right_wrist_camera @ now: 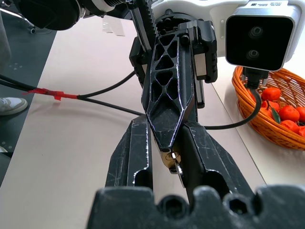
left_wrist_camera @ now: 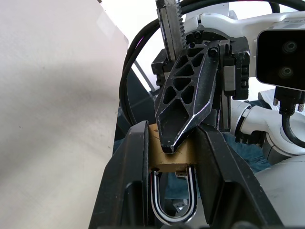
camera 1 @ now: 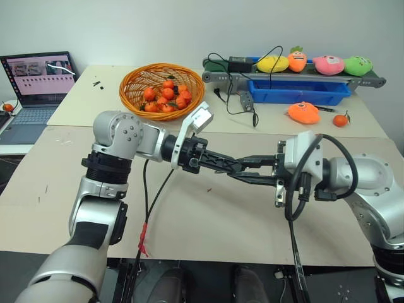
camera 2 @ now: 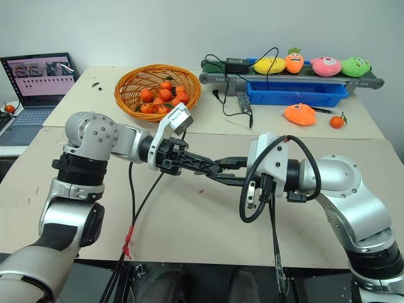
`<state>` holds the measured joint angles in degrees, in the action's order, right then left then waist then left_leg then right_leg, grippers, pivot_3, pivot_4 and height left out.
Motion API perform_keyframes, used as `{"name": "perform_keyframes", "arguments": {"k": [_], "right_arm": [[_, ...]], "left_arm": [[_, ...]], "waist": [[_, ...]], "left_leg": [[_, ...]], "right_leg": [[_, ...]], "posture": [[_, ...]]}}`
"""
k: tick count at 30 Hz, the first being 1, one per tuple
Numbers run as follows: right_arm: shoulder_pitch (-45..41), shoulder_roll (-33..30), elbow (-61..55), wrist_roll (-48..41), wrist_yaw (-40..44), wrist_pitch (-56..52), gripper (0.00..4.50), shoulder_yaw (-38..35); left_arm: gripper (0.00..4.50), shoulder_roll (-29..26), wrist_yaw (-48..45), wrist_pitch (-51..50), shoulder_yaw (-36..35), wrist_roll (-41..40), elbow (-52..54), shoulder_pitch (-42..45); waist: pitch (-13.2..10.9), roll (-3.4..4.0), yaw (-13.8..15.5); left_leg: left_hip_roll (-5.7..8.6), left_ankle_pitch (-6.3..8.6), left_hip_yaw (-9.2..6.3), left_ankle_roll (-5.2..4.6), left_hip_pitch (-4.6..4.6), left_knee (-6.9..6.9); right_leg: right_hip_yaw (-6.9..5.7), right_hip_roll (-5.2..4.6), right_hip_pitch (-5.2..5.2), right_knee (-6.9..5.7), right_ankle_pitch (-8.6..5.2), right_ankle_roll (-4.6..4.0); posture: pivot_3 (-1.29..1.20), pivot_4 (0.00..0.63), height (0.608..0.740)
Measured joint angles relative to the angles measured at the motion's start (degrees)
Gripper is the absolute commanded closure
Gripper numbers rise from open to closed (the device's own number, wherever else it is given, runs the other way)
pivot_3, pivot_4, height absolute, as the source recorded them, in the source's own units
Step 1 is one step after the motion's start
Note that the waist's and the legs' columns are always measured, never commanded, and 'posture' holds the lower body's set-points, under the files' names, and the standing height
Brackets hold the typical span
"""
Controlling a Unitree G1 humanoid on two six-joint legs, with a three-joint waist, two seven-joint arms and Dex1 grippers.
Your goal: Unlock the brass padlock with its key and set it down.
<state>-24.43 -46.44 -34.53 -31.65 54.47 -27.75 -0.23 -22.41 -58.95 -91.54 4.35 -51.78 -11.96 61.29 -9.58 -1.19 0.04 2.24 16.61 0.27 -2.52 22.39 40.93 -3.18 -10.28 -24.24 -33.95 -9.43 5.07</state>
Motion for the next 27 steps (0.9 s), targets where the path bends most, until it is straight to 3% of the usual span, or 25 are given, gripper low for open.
{"name": "perform_keyframes", "arguments": {"k": [10, 11, 14, 27], "right_arm": [[0.0, 0.0, 0.1, 0.1, 0.2, 0.2, 4.07, 0.0], [0.0, 0.0, 0.1, 0.1, 0.2, 0.3, 3.05, 0.0], [0.0, 0.0, 0.5, 1.2, -0.3, 0.3, 2.22, 0.0], [0.7, 0.0, 0.9, 2.2, -0.4, 0.3, 2.22, -0.2]], "left_arm": [[3.66, 0.0, 0.0, -0.1, 0.0, 0.0, 0.0, 0.0], [3.66, 0.1, 0.1, -0.1, 0.0, 0.0, 0.0, 0.0], [3.66, 0.5, 0.4, -0.1, 0.1, -0.1, 0.0, 0.0], [3.66, 0.6, 0.9, -0.4, 0.0, -0.4, 0.4, 0.0]], "waist": [[0.0, 0.00, 0.0], [0.0, 0.00, 0.0], [0.0, 0.00, 0.0], [0.0, 0.00, 0.0]], "left_leg": [[0.00, 0.00, 0.00, 0.00, 0.00, 0.00], [0.00, 0.00, 0.00, 0.00, 0.00, 0.00], [0.00, 0.00, 0.00, 0.00, 0.00, 0.01], [0.00, 0.00, 0.00, 0.00, 0.00, 0.00]], "right_leg": [[0.00, 0.00, 0.00, 0.00, 0.00, 0.00], [0.00, 0.00, 0.00, 0.00, 0.00, 0.00], [0.00, 0.00, 0.00, 0.00, 0.00, 0.00], [0.01, 0.00, 0.00, 0.00, 0.00, 0.00]], "posture": [[0.00, 0.150, 0.740], [0.00, 0.150, 0.740], [0.00, 0.150, 0.740], [0.00, 0.150, 0.740]]}}
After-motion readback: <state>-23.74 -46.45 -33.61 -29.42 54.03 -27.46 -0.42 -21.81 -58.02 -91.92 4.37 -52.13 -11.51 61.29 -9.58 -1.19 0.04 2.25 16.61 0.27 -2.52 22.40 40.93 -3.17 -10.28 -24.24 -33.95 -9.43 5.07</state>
